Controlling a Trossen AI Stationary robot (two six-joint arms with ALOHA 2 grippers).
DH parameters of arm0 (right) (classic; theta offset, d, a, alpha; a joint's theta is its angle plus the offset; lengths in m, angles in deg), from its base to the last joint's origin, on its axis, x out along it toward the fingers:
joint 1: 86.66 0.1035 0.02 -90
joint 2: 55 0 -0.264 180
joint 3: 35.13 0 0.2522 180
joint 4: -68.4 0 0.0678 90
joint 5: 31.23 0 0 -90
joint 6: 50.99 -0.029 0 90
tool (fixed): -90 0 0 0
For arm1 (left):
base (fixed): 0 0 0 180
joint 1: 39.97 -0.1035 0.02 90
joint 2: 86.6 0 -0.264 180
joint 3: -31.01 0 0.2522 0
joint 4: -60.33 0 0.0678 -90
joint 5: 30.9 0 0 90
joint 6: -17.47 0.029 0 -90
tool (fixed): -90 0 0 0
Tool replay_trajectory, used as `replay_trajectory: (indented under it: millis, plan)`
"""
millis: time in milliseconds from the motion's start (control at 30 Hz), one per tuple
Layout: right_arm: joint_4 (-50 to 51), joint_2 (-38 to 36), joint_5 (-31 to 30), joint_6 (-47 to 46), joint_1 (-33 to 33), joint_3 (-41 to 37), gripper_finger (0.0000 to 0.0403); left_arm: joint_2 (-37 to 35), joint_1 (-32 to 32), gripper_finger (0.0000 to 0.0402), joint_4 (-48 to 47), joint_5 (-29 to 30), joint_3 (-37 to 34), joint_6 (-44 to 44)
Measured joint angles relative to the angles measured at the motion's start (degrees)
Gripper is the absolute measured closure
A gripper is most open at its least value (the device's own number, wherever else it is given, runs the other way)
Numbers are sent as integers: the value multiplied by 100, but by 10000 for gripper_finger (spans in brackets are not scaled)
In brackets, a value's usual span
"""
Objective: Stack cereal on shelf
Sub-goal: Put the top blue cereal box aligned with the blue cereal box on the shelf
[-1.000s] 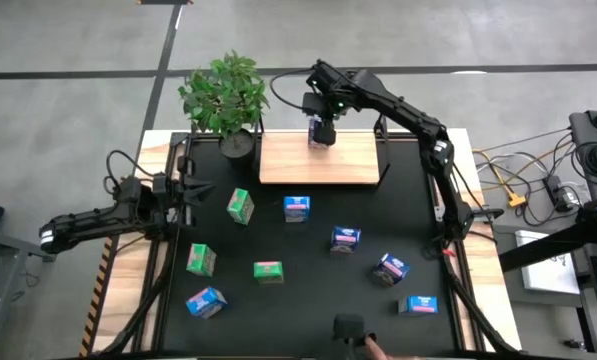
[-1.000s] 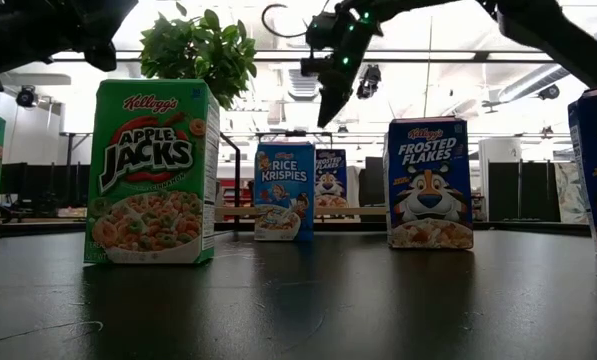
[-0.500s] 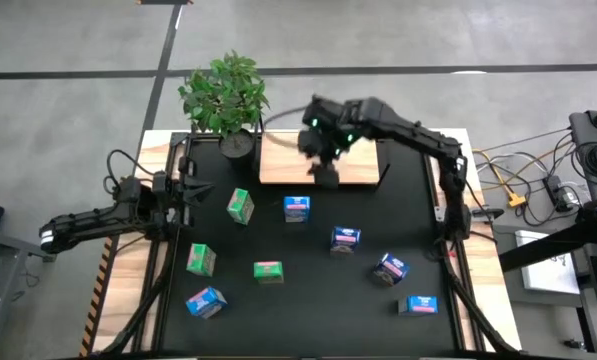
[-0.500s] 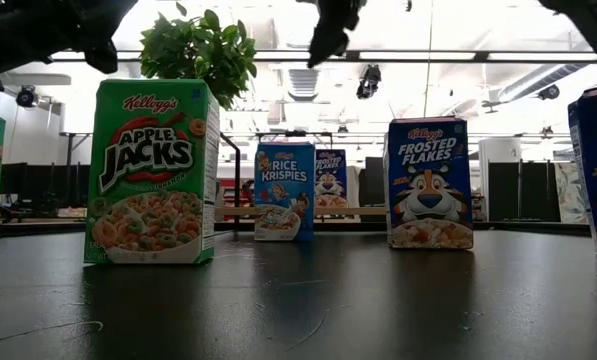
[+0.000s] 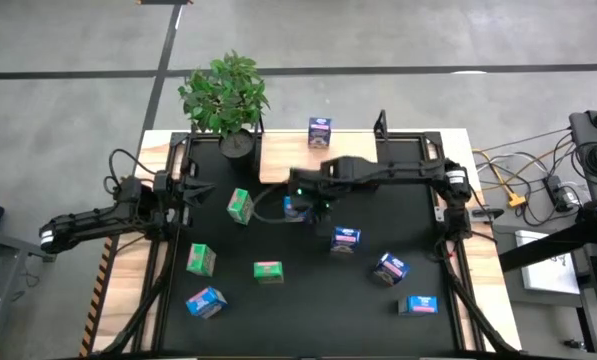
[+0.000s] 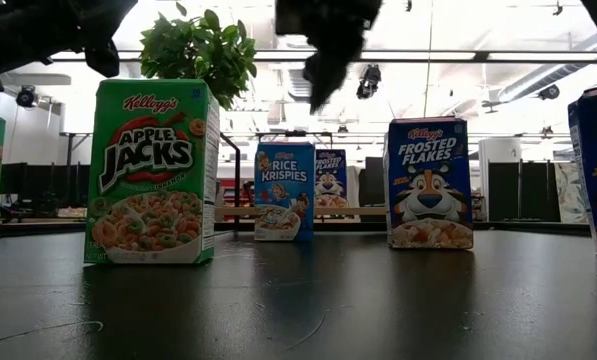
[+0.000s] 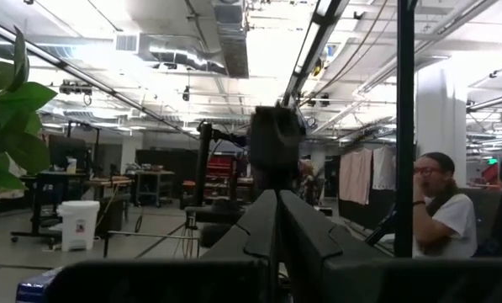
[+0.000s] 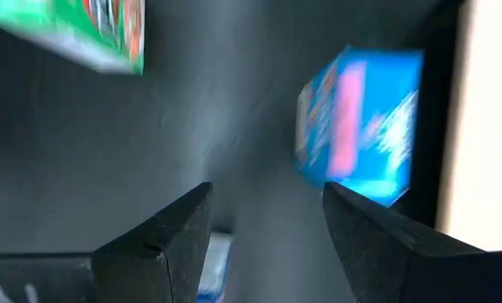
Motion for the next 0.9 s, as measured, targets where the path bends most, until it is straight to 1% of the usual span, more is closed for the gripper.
replay_trajectory:
  millis: [133,200,300,400,500,633,733,900]
  plan:
    - [320,-278,-74,-567,311,-372,188,0,0,400,6,2,0,57]
    - [540,-466,-206,-911,484,-490,188,0,0,400,7,2,0,56]
    - [782,-803,-557,-1451,771,-716,188,0,-2,400,11,4,0,56]
    - [747,-1136,-891,-1915,1070,-990,188,0,-1,400,13,4,0,56]
    - [656,-1318,-1232,-2375,1306,-1331,188,0,-2,400,11,4,0,56]
    - [603,-1370,-1394,-2601,1438,-1780,188,0,0,400,35,7,0,56]
    - [481,-1376,-1401,-2608,1458,-2045,188,0,0,400,85,15,0,56]
    - [392,-1341,-1406,-2505,1454,-2229,188,-1,0,400,143,24,0,15]
